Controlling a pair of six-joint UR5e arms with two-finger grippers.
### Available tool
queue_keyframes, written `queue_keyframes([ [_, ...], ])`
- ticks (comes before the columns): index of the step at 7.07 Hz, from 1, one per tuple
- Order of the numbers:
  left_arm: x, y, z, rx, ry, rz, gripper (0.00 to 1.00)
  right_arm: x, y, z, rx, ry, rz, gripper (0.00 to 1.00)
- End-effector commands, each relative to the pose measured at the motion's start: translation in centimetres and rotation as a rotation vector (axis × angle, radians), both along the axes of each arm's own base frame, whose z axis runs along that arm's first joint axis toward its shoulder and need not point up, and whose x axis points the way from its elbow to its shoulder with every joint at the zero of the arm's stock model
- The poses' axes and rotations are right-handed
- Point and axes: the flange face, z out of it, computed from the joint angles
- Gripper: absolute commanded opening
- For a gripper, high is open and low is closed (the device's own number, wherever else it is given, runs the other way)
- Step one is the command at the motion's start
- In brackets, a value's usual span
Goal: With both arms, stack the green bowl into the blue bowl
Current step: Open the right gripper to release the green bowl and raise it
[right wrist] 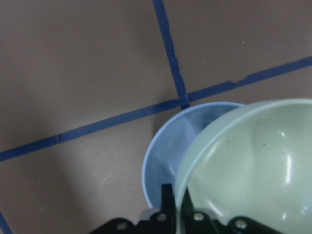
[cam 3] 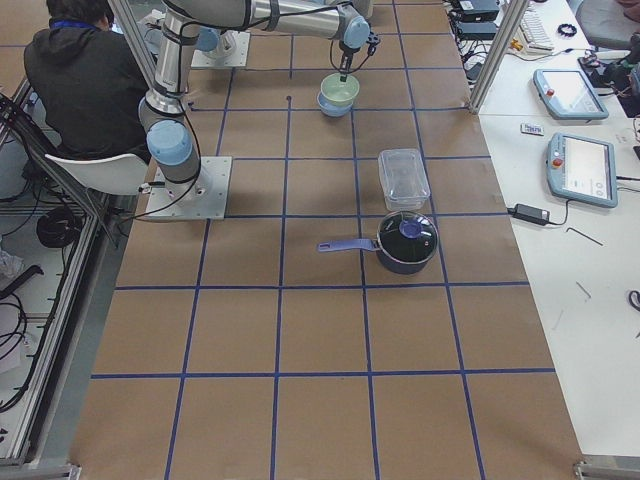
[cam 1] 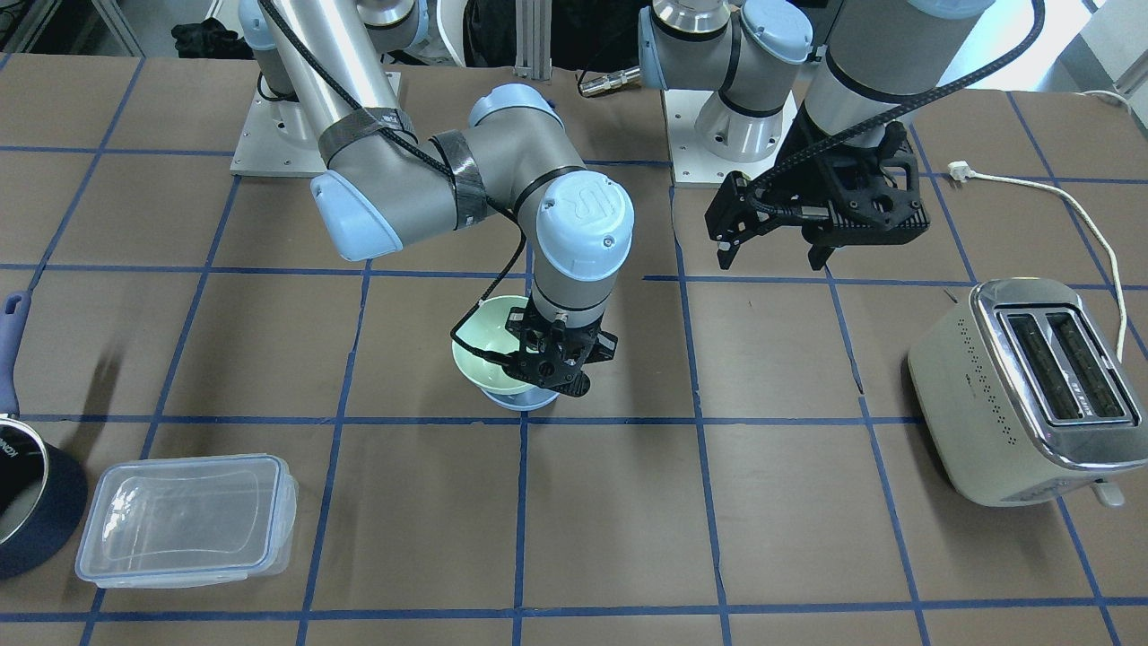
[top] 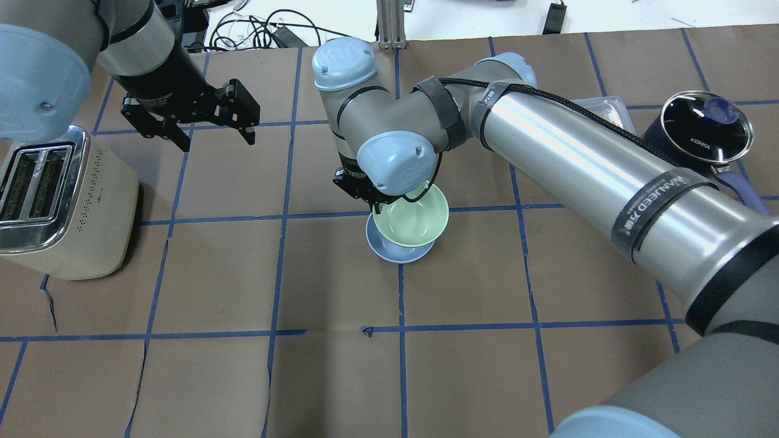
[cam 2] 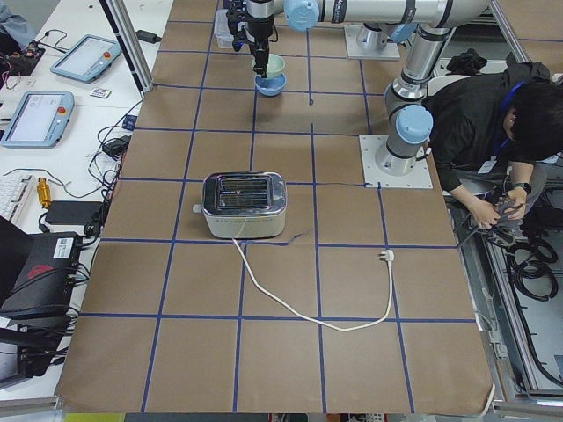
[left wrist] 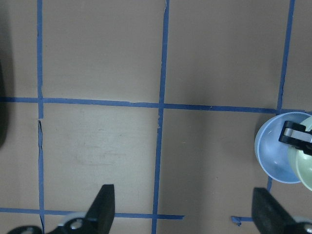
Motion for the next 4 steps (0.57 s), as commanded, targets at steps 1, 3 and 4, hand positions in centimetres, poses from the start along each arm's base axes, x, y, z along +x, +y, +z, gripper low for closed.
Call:
queue_keyframes([
  [1,-0.1,0.0,-0.2,0.004,0.006,0.0,1.0,0.8,0.5,-1.7,0.022,0.013,0.009,0.0],
  [3,0.3,0.0,-0.6,0.012,0.007,0.0,1.0,0.9,0.3,-1.8,0.021,0.016,0.009,0.82],
  [4,0.2,-0.1,-0.4,0.007,0.007,0.002,1.0,0.8,0.0,-0.9,0.003,0.013,0.008,1.0],
])
